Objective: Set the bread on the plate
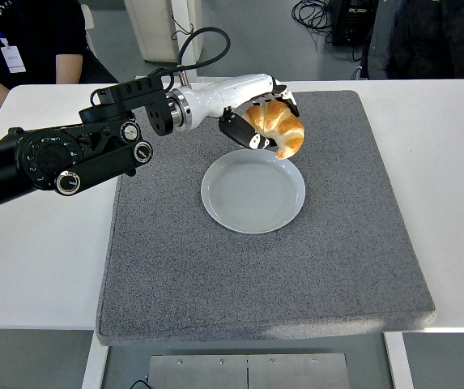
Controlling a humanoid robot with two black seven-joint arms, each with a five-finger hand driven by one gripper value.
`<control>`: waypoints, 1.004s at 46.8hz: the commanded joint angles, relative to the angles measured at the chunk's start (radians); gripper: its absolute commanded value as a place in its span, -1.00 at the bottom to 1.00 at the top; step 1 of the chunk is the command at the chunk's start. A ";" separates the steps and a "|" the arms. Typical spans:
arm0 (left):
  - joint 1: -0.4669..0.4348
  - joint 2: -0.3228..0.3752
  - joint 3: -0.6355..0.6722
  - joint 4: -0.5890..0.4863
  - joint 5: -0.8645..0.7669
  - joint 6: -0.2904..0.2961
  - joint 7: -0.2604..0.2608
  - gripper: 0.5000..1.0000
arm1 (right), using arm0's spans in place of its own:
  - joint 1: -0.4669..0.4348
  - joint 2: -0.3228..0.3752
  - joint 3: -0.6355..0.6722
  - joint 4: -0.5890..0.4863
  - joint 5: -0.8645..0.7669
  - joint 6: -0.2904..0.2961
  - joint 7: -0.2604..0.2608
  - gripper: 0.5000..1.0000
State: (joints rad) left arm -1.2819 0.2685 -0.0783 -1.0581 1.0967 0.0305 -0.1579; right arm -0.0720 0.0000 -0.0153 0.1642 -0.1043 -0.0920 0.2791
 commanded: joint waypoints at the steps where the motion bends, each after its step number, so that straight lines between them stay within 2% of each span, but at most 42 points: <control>1: 0.006 -0.003 0.038 0.000 -0.001 0.005 0.000 -1.00 | 0.000 0.000 0.000 0.000 0.000 0.000 0.000 1.00; 29: 0.102 -0.052 0.060 0.061 0.008 0.023 -0.008 -1.00 | 0.000 0.000 0.001 -0.002 0.000 0.000 0.000 1.00; 47: 0.139 -0.054 0.060 0.081 0.006 0.023 -0.008 -1.00 | 0.000 0.000 0.001 -0.002 0.000 0.000 0.000 1.00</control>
State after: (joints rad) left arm -1.1445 0.2139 -0.0184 -0.9771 1.1046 0.0537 -0.1656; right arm -0.0721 0.0000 -0.0137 0.1625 -0.1042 -0.0922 0.2791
